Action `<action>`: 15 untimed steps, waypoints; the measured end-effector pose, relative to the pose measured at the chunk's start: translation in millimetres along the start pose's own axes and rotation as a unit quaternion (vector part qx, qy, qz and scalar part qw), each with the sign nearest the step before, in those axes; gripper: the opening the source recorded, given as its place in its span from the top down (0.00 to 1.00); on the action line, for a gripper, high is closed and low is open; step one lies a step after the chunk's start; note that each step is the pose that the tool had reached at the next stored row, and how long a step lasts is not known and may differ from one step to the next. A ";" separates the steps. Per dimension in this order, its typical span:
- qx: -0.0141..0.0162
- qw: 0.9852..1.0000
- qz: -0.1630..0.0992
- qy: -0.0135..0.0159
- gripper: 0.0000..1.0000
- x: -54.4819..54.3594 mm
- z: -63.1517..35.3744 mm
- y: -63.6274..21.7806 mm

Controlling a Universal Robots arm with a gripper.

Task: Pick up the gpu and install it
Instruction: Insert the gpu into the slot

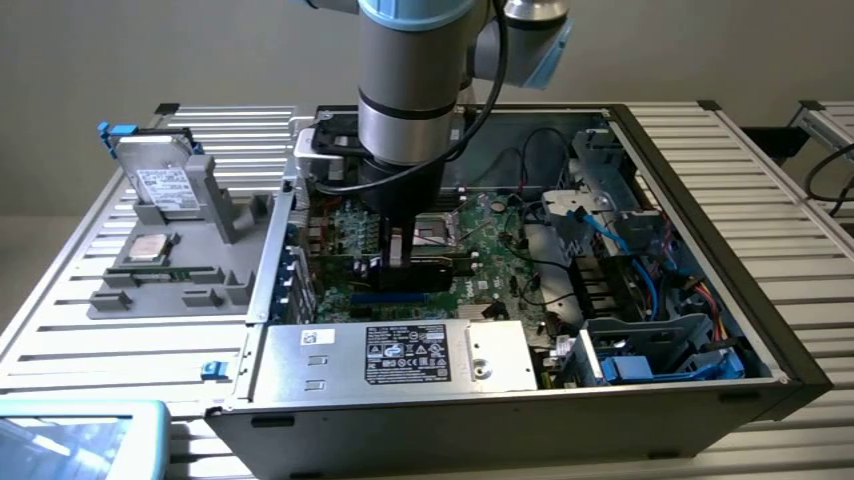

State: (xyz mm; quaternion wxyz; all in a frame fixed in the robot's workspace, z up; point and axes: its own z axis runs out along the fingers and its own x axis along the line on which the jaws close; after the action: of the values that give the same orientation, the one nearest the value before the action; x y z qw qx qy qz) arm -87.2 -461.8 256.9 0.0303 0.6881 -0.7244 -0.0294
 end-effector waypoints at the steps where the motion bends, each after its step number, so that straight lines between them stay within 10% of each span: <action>1: 0.000 1.000 0.000 0.000 0.72 -0.1 0.2 0.0; 15: 0.000 1.000 0.000 0.000 0.72 -2.6 2.1 1.6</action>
State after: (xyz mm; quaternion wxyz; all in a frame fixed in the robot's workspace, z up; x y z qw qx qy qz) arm -88.9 -459.1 254.9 0.0303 0.6880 -0.7244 -0.0294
